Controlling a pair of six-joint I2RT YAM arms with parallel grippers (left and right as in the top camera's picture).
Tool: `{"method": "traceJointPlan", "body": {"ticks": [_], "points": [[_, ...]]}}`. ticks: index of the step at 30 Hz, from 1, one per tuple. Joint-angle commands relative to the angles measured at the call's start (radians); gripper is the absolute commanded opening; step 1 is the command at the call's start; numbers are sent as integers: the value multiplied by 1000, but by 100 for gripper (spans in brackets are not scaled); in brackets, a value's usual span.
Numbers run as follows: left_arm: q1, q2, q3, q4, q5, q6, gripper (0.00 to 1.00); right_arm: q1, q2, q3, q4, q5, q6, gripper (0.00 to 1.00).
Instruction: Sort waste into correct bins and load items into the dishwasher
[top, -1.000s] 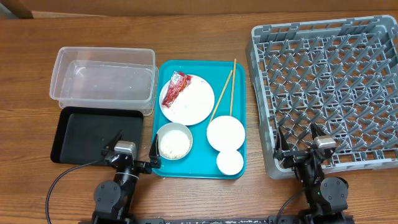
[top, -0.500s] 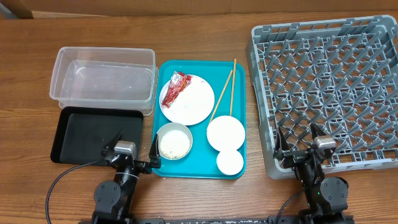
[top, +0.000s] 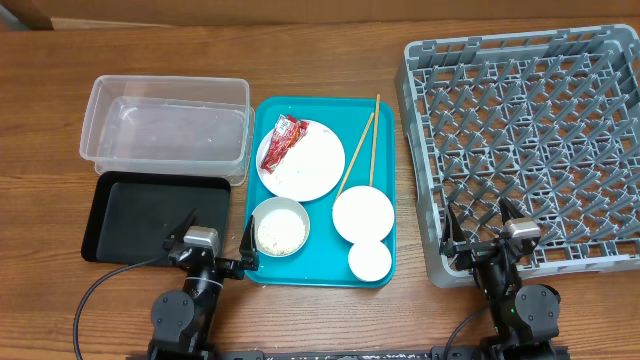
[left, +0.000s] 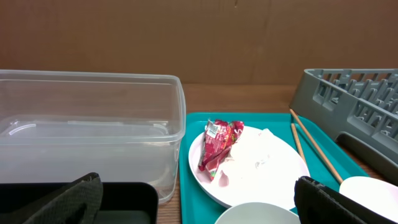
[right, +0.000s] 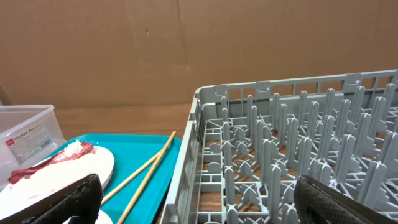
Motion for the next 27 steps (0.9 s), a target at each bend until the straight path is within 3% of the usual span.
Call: {"method": "traceJointPlan", "body": {"ticks": [1, 27], "points": [[7, -4, -4, 0, 11, 10, 100, -7, -8, -10, 8, -4, 4, 100], [6, -5, -4, 3, 25, 9, 100, -7, -8, -10, 8, -4, 4, 100]]}}
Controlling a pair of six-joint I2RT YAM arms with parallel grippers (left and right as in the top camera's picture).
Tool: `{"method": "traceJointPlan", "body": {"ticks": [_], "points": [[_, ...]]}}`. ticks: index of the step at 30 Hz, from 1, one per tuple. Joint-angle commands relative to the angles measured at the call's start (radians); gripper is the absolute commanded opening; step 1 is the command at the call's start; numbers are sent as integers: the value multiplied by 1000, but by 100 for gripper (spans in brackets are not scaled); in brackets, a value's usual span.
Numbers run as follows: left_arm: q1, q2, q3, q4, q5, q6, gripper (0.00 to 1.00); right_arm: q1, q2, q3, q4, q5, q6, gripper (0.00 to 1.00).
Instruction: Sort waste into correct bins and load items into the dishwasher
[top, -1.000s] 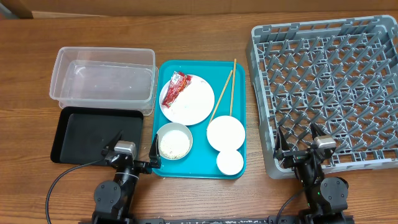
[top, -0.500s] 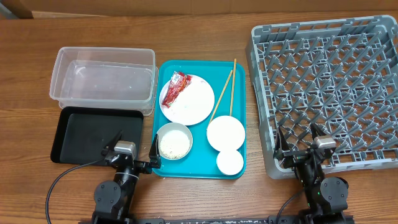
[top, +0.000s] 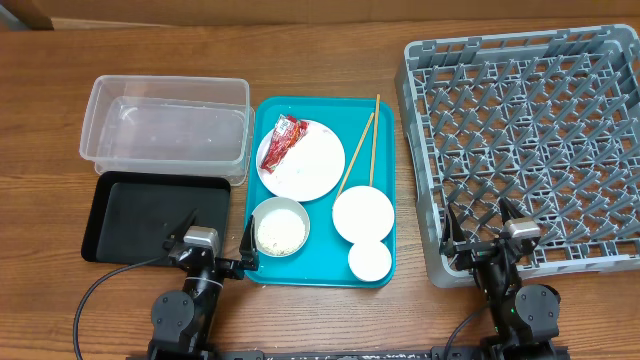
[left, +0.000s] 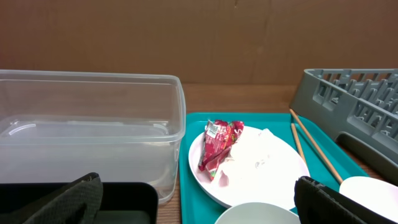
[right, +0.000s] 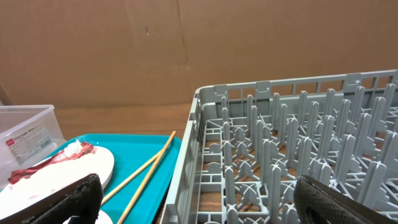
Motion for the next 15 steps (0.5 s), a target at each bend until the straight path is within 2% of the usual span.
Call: {"method": "traceJointPlan", "body": {"ticks": [1, 5, 11, 15], "points": [[6, -4, -4, 6, 51, 9, 100, -7, -8, -10, 7, -3, 4, 100], [6, -4, -4, 45, 140, 10, 100, -7, -8, -10, 7, -1, 4, 100], [6, -4, 0, 216, 318, -16, 100, -6, -8, -10, 39, -43, 13, 100], [6, -3, 69, 199, 385, -73, 100, -6, -8, 19, 98, -155, 183, 100]]}}
